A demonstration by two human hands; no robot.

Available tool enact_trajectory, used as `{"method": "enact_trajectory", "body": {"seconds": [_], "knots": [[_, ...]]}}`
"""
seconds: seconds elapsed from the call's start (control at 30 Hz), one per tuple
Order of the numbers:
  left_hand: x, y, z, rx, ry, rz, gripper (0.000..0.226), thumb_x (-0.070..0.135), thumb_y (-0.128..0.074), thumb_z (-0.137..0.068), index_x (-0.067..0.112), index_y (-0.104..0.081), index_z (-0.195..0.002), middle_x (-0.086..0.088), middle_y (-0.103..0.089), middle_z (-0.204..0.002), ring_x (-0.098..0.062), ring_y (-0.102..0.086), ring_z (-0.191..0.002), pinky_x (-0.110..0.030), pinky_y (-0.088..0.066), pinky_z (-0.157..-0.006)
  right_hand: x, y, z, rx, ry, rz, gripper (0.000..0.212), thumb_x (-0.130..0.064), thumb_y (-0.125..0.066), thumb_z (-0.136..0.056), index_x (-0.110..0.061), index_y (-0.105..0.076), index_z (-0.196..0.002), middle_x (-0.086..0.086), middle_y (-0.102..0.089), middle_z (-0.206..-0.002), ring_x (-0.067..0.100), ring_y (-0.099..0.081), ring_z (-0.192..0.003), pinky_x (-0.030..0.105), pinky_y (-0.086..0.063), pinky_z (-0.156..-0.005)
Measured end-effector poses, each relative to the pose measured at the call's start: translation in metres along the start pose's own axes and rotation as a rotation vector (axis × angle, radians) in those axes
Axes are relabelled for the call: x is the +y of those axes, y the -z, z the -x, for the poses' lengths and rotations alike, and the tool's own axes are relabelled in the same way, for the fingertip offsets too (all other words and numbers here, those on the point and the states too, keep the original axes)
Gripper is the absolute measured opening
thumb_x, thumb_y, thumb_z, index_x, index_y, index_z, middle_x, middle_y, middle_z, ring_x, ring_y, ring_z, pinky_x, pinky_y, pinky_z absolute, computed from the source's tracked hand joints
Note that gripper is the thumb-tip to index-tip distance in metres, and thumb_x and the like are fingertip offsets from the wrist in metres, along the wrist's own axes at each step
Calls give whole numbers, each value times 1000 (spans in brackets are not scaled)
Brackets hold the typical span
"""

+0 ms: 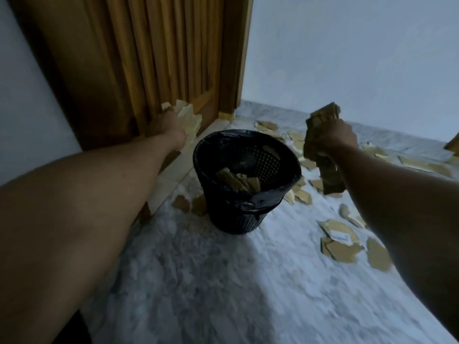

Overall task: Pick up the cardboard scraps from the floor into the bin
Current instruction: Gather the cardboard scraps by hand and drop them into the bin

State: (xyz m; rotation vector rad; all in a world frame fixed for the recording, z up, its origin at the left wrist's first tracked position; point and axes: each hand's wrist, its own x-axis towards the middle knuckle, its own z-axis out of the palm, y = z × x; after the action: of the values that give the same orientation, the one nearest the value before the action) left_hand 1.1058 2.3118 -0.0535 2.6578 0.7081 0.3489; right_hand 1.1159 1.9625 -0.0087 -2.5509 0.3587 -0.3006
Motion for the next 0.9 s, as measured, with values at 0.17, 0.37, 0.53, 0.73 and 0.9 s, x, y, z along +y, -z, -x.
{"method": "enact_trajectory", "body": {"seconds": [0.17,0.37,0.53,0.73,0.9], "knots": [[71,13,26,-7,-122,253,70,18,-57,-95,14,-20,-155,-17,-40,-148,-36,-45,-130,-44,-43,-105,-59,-7,9,57,142,-246,48,-49,-48,-92,-6,-67,-102,14,-69,-101,32,-68,-92,37,-56,-81],[111,-17,48,-131,-119,324,82,9,-52,-93,14,-1,-157,-17,-21,-159,-37,-28,-143,-47,-30,-116,-79,-46,13,-9,295,-394,31,-18,-58,-92,-8,-48,-120,6,-56,-108,25,-60,-97,32,-47,-73],[108,-14,39,-306,-97,310,93,19,-60,-93,21,8,-156,-16,-8,-162,-41,-22,-144,-49,-32,-115,-80,-62,19,-170,295,-530,31,-23,-52,-97,-16,-30,-119,8,-55,-111,26,-57,-102,37,-48,-78],[72,-17,36,-324,-99,38,100,35,-71,-87,13,-3,-156,-16,-7,-162,-38,-18,-146,-46,-27,-117,-41,-62,9,-343,204,20,45,-33,-67,-93,-2,-48,-119,10,-55,-91,22,-54,-82,26,-38,-55],[52,-19,43,-418,-52,-74,100,43,-67,-90,1,-4,-155,-19,-12,-161,-38,-22,-146,-43,-29,-117,-7,-68,-2,-288,185,171,24,-20,-67,-92,-2,-51,-98,6,-51,-78,15,-46,-59,24,-32,-45]]}}
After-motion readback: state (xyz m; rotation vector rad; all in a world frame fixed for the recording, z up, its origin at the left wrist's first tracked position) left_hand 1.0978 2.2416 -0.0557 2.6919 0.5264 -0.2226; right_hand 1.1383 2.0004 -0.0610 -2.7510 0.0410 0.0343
